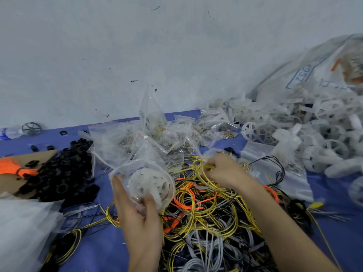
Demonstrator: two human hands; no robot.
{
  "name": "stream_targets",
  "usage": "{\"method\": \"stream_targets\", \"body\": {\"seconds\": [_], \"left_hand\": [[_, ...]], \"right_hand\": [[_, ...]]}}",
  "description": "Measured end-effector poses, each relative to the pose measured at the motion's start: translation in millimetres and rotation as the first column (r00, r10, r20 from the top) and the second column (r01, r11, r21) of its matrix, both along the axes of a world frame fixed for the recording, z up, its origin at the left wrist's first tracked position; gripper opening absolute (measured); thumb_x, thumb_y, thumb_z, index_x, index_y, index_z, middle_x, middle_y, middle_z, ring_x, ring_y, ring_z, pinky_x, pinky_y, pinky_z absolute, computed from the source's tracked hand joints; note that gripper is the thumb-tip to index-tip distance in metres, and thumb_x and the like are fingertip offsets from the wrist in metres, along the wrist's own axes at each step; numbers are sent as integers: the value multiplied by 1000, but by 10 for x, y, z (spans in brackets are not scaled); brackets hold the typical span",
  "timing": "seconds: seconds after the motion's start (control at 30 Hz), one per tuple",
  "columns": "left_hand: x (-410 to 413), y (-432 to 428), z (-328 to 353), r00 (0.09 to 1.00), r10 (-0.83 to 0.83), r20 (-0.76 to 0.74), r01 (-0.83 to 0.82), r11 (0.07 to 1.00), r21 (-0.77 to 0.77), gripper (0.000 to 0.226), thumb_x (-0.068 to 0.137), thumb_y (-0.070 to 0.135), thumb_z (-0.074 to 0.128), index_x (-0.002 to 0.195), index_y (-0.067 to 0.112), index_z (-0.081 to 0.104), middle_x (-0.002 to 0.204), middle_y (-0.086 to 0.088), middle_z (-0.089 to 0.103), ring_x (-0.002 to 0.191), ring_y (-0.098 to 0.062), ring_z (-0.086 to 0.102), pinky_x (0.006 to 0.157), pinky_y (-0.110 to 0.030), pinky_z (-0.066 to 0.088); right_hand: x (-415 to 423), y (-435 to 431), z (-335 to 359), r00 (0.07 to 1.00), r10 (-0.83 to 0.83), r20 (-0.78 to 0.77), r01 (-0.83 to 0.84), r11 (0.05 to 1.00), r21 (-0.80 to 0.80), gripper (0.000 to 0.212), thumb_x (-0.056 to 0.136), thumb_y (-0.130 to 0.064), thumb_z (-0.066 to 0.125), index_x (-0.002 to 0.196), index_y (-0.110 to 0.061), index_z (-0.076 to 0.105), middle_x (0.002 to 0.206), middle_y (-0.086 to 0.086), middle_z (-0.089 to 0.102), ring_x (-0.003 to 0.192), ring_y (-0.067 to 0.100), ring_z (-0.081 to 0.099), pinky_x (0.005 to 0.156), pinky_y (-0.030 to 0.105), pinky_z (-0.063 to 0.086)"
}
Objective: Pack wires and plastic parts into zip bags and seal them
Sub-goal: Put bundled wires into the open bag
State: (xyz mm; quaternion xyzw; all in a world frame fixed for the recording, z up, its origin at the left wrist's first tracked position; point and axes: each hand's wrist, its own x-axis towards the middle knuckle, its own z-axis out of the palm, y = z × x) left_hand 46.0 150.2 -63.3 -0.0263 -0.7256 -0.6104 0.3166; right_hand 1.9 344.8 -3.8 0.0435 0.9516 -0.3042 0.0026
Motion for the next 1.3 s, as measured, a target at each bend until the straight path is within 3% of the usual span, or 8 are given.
{"method": "stream_targets", "body": {"seconds": [0.2, 0.33, 0.47, 0.6, 0.83, 0.9, 1.2, 1.3], "left_hand": [[4, -7, -13, 1000, -18, 2, 18, 999, 30, 81, 94, 3, 49, 148, 46, 7, 153, 26, 19, 142, -5, 25, 108, -52, 37], [11, 13, 8, 1000, -23, -13, 23, 1000, 16, 81, 94, 2, 48, 148, 46, 7, 148, 37, 17, 141, 5, 19, 112, -48, 33], [30, 24, 29, 999, -13, -33, 14, 1000, 27, 77, 94, -3, 49, 152, 29, 9, 150, 18, 27, 126, 20, 30, 103, -15, 37], [29, 38, 57, 999, 9, -45, -6, 998, 65, 74, 93, -10, 45, 152, 20, 12, 148, 13, 29, 107, 31, 38, 80, 5, 34], [46, 38, 88, 1000, -2, -25, 3, 999, 37, 78, 95, -4, 44, 142, 49, 12, 145, 27, 29, 137, -3, 32, 111, -35, 34], [48, 42, 105, 1000, 1, -18, 0, 999, 44, 79, 95, -4, 44, 136, 54, 12, 146, 26, 29, 137, -6, 32, 113, -41, 33], [26, 41, 72, 1000, 17, -4, -17, 999, 51, 74, 93, -7, 47, 152, 24, 16, 152, 8, 30, 134, 4, 29, 104, -7, 26], [41, 42, 72, 1000, 5, -13, -5, 998, 55, 71, 92, -8, 47, 151, 19, 20, 146, 18, 34, 129, 10, 33, 103, -11, 31]], "right_hand": [[-31, -97, -124, 990, 102, 99, -117, 981, 153, 14, 82, -22, 60, 79, -10, 67, 68, 5, 58, 70, 25, 57, 62, 30, 45], [-5, -121, -106, 989, 142, 49, -149, 973, 179, 5, 83, -26, 64, 81, -21, 64, 63, -3, 51, 69, 24, 56, 60, 28, 43], [12, -39, -33, 991, 127, 45, -132, 982, 136, 10, 81, -14, 63, 73, -10, 63, 59, 1, 47, 56, 19, 47, 52, 23, 35], [140, 392, 280, 998, 0, -63, -10, 987, -160, 24, 87, -20, 60, 66, -9, 62, 63, 2, 53, 56, 14, 44, 54, 24, 34], [318, 932, 446, 877, -428, -221, 206, 749, -630, 13, 85, 2, 50, 75, -1, 57, 45, 3, 54, 36, 12, 52, 41, 21, 48], [306, 979, 409, 877, -427, -219, 240, 785, -572, 12, 86, 2, 51, 75, -3, 55, 52, 6, 52, 32, 10, 46, 37, 21, 45], [3, 736, -31, 951, -282, -124, 196, 866, -460, 7, 87, -9, 61, 80, -8, 61, 61, 6, 51, 47, 16, 48, 50, 28, 47], [-153, 582, -383, 971, -214, -103, 207, 976, -71, 10, 87, -14, 59, 82, -8, 64, 73, 9, 59, 71, 27, 56, 56, 28, 38]]}}
